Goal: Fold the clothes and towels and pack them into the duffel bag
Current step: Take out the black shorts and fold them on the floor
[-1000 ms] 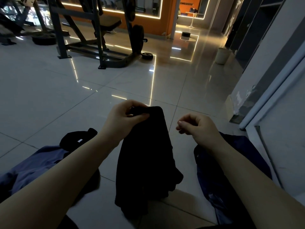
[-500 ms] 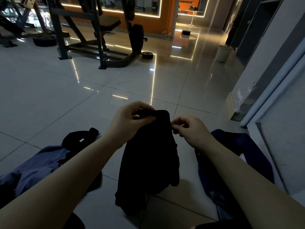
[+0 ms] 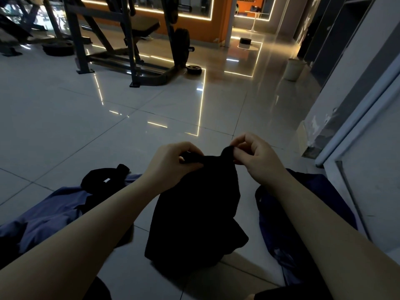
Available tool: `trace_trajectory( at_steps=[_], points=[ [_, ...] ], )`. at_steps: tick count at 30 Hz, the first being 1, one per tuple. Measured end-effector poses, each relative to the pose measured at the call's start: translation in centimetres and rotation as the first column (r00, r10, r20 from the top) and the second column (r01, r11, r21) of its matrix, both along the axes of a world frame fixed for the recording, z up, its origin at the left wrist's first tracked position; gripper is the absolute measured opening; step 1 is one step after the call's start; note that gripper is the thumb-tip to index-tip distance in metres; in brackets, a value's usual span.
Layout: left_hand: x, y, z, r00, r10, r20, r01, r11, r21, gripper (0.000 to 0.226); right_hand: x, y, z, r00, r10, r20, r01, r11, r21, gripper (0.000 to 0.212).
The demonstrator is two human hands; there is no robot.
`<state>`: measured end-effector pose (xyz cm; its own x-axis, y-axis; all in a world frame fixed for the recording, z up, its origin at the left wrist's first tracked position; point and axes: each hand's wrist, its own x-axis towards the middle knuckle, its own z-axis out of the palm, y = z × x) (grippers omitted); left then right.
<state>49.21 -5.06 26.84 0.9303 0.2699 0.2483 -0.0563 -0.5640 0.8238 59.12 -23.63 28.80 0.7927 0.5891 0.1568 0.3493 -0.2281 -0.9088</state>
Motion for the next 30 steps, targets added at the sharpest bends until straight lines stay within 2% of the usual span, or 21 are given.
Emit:
trace_trajectory(
  at_steps=[5,9,10,14,17,20,23,30],
  points=[
    [0.3,-1.0,0.2,1.0,-0.03,0.005,0.03,0.999,0.033,0.017,-1.1,1.7,0.7,0.989,0.006,0.146,-0.006,1.0,0.002,0.023],
    [0.4,-1.1,0.4,0.998,-0.06,0.034,0.062,0.997,-0.05,0.017,-0.9,2.1,0.5,0.963,-0.037,0.267,0.06,0.995,-0.078,0.009],
    [0.4,-1.2,0.4,0.998,-0.044,0.043,0.048,0.993,-0.109,0.016,-0.8,2.2,0.3,0.965,-0.053,0.255,0.079,0.992,-0.094,0.006],
    [0.3,-1.3,0.5,0.999,0.05,-0.002,-0.046,0.892,-0.449,0.012,-0.5,2.6,-0.3,0.987,-0.105,0.119,0.116,0.989,-0.089,0.027],
    [0.1,-1.3,0.9,0.995,0.085,-0.047,-0.096,0.785,-0.612,0.011,-0.6,2.9,-0.2,0.992,-0.09,0.083,0.096,0.993,-0.071,0.021],
    [0.3,-1.0,0.9,0.99,0.122,-0.066,-0.136,0.766,-0.628,0.01,-0.4,3.0,-0.2,0.995,-0.053,0.082,0.06,0.994,-0.088,0.012],
    [0.5,-0.8,0.8,0.984,0.166,-0.062,-0.167,0.758,-0.631,0.008,-0.6,3.3,-0.4,0.993,-0.011,0.121,0.026,0.993,-0.116,0.019],
    [1.0,-1.3,0.6,0.973,0.232,0.011,-0.17,0.743,-0.648,0.012,-1.0,3.8,-0.6,0.965,-0.036,0.261,0.066,0.992,-0.11,0.017]
  ],
)
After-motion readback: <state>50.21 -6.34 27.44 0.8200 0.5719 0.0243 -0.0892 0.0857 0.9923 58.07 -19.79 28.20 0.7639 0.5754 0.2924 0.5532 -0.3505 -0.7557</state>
